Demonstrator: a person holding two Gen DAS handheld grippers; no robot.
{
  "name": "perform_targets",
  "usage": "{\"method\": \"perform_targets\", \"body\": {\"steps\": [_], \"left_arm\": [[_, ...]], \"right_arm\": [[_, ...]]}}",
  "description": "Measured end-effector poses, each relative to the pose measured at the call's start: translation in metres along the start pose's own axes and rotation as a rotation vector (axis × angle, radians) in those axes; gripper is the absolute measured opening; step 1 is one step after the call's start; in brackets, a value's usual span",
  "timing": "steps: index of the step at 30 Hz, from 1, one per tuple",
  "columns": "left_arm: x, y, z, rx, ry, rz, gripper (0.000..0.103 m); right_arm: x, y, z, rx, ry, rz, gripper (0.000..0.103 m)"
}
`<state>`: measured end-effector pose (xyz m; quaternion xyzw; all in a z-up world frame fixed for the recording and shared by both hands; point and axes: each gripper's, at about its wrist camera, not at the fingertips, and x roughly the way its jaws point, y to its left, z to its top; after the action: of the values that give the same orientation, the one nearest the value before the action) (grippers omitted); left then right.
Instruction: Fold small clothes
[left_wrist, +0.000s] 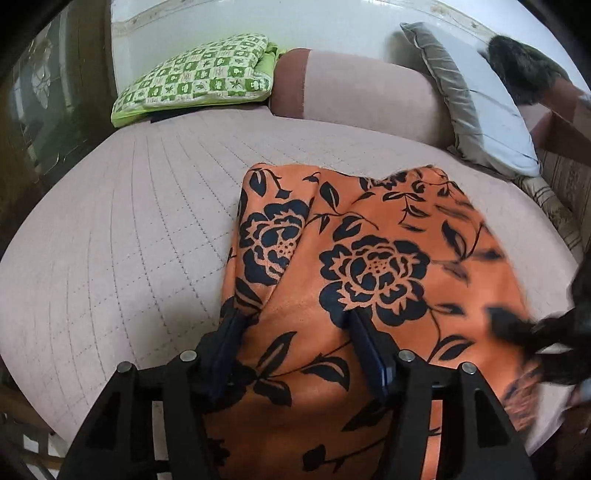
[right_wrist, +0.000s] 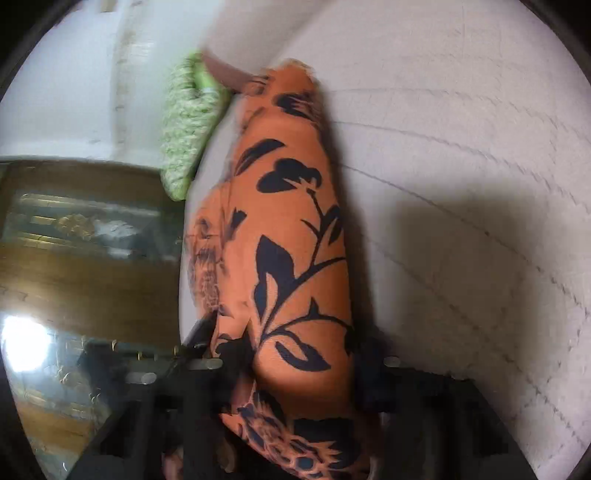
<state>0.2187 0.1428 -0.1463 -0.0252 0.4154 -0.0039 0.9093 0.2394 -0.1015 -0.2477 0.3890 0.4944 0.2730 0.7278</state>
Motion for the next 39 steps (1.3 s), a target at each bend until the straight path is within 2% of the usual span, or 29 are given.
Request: {"method": "perform_targets", "body": {"steps": [1, 2, 3, 4, 6, 7, 8, 9, 13, 15, 17, 18, 19, 20, 21, 23, 24, 25, 27, 28, 30, 31, 34, 39], "left_arm": [[-0.001, 0.001, 0.0, -0.007, 0.0, -0.006, 0.062], [-0.005, 0.004, 0.0, -0.012, -0.004, -0.011, 0.062], [-0.002, 0.007, -0.001, -0.021, -0.001, -0.015, 0.062], [-0.001, 0.008, 0.0, -0.03, 0.003, -0.02, 0.062], [-0.006, 0.012, -0.002, -0.026, 0.001, -0.013, 0.062], [-0.006, 0.012, -0.001, -0.025, -0.002, -0.008, 0.062], [-0.005, 0.012, -0.001, -0.03, -0.001, -0.012, 0.062], [-0.004, 0.013, -0.001, -0.039, 0.001, -0.018, 0.062], [-0.002, 0.012, 0.001, -0.044, 0.005, -0.019, 0.062], [-0.004, 0.011, -0.002, -0.042, 0.003, -0.02, 0.062], [-0.004, 0.012, -0.001, -0.047, 0.005, -0.024, 0.062], [-0.004, 0.012, -0.002, -0.046, 0.004, -0.026, 0.062], [-0.004, 0.013, -0.002, -0.044, 0.004, -0.025, 0.062], [-0.003, 0.014, -0.002, -0.045, 0.004, -0.024, 0.062], [-0.004, 0.015, -0.002, -0.049, 0.004, -0.024, 0.062], [-0.003, 0.017, -0.001, -0.057, 0.003, -0.029, 0.062], [-0.003, 0.015, -0.001, -0.055, 0.004, -0.028, 0.062], [-0.002, 0.013, 0.0, -0.047, 0.005, -0.026, 0.062], [-0.002, 0.008, -0.001, -0.02, -0.005, 0.001, 0.062], [-0.003, 0.008, -0.002, -0.019, -0.009, 0.005, 0.062], [-0.002, 0.01, -0.001, -0.034, -0.005, -0.005, 0.062], [-0.002, 0.011, -0.001, -0.04, -0.004, -0.006, 0.062], [-0.001, 0.01, 0.0, -0.03, -0.007, 0.008, 0.063], [-0.002, 0.01, -0.001, -0.03, -0.012, 0.006, 0.063]], "right_arm": [[-0.01, 0.018, -0.005, -0.078, -0.029, -0.004, 0.04], [-0.012, 0.023, -0.008, -0.102, -0.037, -0.009, 0.04], [-0.007, 0.016, -0.008, -0.092, -0.025, -0.04, 0.04], [0.006, -0.005, -0.006, -0.039, 0.021, -0.103, 0.044], [0.003, -0.021, -0.005, 0.039, 0.018, -0.019, 0.045], [-0.002, -0.013, -0.005, 0.011, 0.019, -0.029, 0.055], [-0.01, -0.003, -0.005, -0.03, -0.003, -0.046, 0.057], [-0.018, 0.008, -0.003, -0.073, -0.036, -0.058, 0.063], [-0.035, 0.017, 0.021, -0.08, -0.139, -0.079, 0.076], [-0.022, 0.017, 0.037, -0.075, -0.115, -0.09, 0.077], [0.002, 0.008, 0.052, -0.056, -0.04, -0.116, 0.077], [0.02, 0.0, 0.054, -0.02, 0.04, -0.104, 0.073], [0.028, 0.008, 0.056, -0.046, 0.051, -0.105, 0.041], [0.026, 0.023, 0.052, -0.122, 0.029, -0.152, 0.041], [0.022, 0.034, 0.048, -0.16, 0.009, -0.161, 0.035], [0.011, 0.04, 0.04, -0.181, -0.049, -0.169, 0.034], [0.015, 0.031, 0.039, -0.164, -0.04, -0.197, 0.034], [0.026, 0.01, 0.039, -0.113, 0.004, -0.227, 0.039], [0.022, -0.008, 0.042, -0.011, -0.002, -0.128, 0.044], [0.016, 0.0, 0.042, -0.027, -0.008, -0.123, 0.057], [0.003, 0.018, 0.044, -0.099, -0.039, -0.112, 0.071], [-0.001, 0.024, 0.048, -0.121, -0.055, -0.123, 0.074], [-0.001, 0.022, 0.07, -0.089, -0.1, -0.129, 0.074], [0.026, 0.009, 0.105, -0.03, -0.104, -0.083, 0.073]]}}
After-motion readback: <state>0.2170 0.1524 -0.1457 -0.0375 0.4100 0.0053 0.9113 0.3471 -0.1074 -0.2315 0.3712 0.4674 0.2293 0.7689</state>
